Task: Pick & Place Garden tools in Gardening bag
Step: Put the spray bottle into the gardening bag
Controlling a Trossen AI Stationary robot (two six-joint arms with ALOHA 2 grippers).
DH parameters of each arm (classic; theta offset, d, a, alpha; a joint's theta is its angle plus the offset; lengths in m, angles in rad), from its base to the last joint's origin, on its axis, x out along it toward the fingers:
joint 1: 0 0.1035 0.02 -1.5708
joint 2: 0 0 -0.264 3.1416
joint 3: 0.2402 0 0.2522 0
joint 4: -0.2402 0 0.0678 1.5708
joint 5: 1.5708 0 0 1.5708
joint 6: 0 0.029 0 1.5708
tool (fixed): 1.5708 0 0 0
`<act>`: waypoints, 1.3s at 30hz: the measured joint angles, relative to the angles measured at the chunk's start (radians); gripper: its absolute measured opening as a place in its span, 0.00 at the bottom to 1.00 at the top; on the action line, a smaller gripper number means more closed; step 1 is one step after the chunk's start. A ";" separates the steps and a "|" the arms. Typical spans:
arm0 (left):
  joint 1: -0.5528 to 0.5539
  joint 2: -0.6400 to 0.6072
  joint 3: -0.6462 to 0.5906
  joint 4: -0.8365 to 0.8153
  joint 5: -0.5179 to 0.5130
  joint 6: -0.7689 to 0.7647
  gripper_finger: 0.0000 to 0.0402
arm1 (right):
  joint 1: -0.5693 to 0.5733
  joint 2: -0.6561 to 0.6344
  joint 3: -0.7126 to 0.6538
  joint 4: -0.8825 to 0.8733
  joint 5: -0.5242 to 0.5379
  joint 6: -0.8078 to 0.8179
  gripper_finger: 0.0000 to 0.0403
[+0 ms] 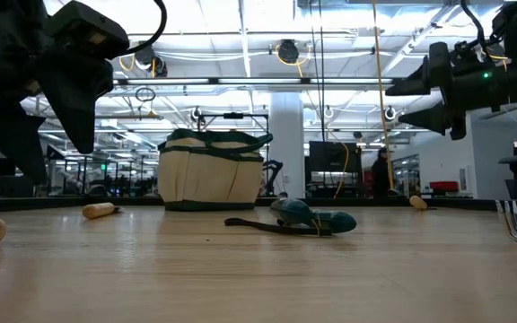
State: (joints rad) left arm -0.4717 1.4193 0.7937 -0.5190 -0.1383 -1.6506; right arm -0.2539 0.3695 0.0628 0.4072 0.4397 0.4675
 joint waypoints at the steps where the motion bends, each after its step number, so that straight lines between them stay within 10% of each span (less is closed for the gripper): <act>1: 0.000 0.000 0.000 0.000 0.000 -0.003 0.73 | 0.000 0.000 0.000 0.001 0.000 0.026 0.88; 11: 0.000 0.000 0.000 0.000 0.000 -0.035 0.73 | 0.000 0.000 0.000 0.059 -0.089 0.071 0.88; 25: 0.000 0.000 0.000 0.000 0.001 -0.030 0.73 | 0.007 0.000 0.121 0.033 -0.755 -0.010 0.85; 39: -0.001 0.000 0.000 0.000 0.001 -0.030 0.73 | 0.229 0.000 0.515 -0.665 -0.901 -0.397 0.84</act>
State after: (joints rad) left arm -0.4723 1.4193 0.7937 -0.5186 -0.1375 -1.6802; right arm -0.0251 0.3695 0.5773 -0.2575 -0.4609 0.0702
